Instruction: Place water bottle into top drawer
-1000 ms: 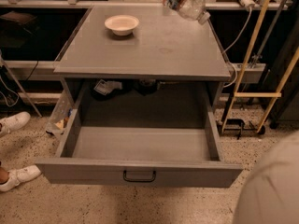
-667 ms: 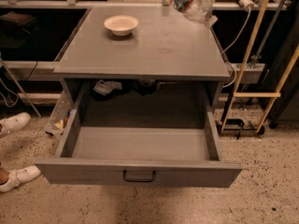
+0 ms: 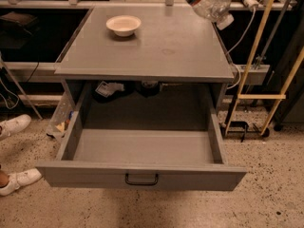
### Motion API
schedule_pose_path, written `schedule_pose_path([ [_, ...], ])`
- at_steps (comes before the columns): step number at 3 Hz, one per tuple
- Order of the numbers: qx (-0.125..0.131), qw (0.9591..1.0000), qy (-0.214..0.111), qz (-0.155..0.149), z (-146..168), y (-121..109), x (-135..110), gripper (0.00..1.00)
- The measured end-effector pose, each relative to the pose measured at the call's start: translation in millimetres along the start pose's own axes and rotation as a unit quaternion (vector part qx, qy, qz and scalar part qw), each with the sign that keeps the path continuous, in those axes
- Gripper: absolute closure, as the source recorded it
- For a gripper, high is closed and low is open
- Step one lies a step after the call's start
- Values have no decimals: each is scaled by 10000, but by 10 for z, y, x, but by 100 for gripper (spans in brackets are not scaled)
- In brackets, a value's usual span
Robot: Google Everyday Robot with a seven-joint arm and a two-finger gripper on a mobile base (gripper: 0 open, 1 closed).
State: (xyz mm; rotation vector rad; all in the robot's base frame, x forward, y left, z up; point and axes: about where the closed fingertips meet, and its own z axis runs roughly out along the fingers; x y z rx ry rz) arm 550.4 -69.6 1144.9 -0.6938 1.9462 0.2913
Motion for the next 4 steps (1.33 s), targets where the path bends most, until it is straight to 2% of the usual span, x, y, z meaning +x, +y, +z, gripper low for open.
schedule_pose_path([
  [1,52,10000,-17,4,6,8,26,100],
  [2,462,9988,-146,25,-53,115,158,100],
  [3,735,9968,307,-66,350,458,746,100],
  [4,712,9951,648,-237,595,751,1065,100],
])
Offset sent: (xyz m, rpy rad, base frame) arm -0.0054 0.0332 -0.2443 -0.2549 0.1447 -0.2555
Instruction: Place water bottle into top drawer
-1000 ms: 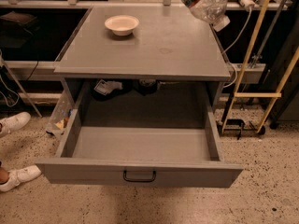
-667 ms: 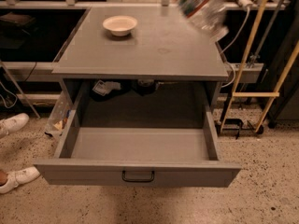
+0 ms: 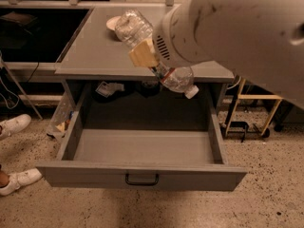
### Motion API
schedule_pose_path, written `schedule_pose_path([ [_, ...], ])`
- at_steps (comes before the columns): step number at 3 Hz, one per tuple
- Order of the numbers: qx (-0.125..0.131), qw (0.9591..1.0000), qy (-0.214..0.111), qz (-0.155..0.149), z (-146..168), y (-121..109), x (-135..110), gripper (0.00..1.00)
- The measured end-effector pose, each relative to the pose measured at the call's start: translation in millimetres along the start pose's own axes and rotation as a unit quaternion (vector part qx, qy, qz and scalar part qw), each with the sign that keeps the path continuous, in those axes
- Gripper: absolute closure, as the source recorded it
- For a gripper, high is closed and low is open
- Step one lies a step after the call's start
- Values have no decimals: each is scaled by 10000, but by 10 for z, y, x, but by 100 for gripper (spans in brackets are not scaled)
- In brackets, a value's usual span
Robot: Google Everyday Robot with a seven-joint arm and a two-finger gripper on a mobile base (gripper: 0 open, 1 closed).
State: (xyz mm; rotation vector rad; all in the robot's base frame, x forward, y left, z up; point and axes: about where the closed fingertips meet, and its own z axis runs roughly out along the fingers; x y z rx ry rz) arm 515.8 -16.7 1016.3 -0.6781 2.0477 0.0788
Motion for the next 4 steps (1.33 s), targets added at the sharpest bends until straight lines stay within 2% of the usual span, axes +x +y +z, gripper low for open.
schedule_pose_path([
  [1,0,10000,1,0,1,0,1,100],
  [2,-58,9992,355,173,443,94,409,100],
  [3,-419,9927,1021,488,1273,368,1279,100],
  [4,-812,9814,1695,397,1959,728,2168,100],
])
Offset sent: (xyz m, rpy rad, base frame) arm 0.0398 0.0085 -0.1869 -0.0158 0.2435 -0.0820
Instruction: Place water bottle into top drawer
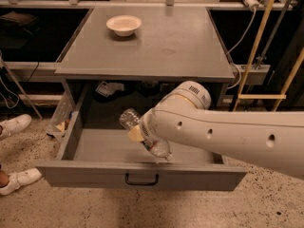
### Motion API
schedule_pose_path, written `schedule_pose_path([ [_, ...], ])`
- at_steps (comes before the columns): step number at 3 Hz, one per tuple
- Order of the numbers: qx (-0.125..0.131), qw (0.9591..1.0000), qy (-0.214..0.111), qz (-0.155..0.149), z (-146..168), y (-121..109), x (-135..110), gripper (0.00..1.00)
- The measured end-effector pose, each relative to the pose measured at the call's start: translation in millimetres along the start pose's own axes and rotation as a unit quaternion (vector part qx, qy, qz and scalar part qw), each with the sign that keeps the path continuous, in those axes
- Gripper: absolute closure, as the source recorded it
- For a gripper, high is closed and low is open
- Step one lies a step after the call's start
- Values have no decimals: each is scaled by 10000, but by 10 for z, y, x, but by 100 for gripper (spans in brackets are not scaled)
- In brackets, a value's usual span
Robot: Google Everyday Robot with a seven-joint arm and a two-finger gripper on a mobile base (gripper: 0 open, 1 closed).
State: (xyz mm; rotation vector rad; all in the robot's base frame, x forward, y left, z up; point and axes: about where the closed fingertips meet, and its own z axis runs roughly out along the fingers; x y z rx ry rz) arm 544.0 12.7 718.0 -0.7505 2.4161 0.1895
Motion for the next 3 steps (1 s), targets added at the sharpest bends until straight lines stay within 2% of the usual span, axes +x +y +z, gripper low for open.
schedule_pose_path([
  [1,74,10000,-15,15,31,-54,-22,100],
  [2,245,9996,-104,-42,286,-297,-197,100],
  [3,184,9994,66,-280,663,-369,-220,100],
])
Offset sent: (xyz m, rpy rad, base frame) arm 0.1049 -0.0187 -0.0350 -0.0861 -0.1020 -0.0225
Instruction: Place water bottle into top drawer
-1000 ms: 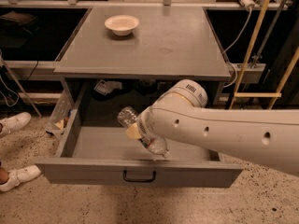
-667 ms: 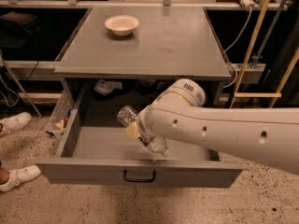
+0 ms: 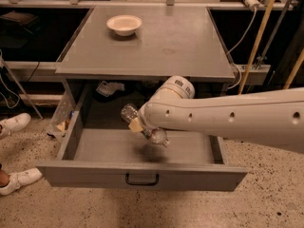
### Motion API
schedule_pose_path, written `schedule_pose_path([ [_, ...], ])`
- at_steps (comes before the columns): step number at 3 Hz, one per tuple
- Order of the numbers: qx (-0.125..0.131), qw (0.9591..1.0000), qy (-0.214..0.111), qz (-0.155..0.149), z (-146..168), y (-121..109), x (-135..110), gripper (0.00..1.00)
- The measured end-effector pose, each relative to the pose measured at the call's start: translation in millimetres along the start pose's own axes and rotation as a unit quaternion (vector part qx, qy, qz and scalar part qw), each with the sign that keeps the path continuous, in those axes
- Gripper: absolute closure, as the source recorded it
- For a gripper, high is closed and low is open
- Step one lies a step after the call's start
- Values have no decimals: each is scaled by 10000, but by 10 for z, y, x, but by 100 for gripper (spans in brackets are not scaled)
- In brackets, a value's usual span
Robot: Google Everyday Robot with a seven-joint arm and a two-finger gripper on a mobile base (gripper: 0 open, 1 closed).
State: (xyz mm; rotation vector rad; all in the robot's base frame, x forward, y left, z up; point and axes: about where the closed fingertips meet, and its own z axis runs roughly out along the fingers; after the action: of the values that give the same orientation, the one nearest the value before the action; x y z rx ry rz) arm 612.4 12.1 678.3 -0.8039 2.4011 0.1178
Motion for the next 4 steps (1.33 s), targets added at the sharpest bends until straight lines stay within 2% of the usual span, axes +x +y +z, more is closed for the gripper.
schedule_pose_path([
  [1,-412,9972,611,-149,348,102,304,100],
  [2,-604,9944,820,-284,383,188,421,100],
  [3,-580,9948,783,-300,378,179,401,85],
  [4,-580,9948,783,-300,378,179,401,62],
])
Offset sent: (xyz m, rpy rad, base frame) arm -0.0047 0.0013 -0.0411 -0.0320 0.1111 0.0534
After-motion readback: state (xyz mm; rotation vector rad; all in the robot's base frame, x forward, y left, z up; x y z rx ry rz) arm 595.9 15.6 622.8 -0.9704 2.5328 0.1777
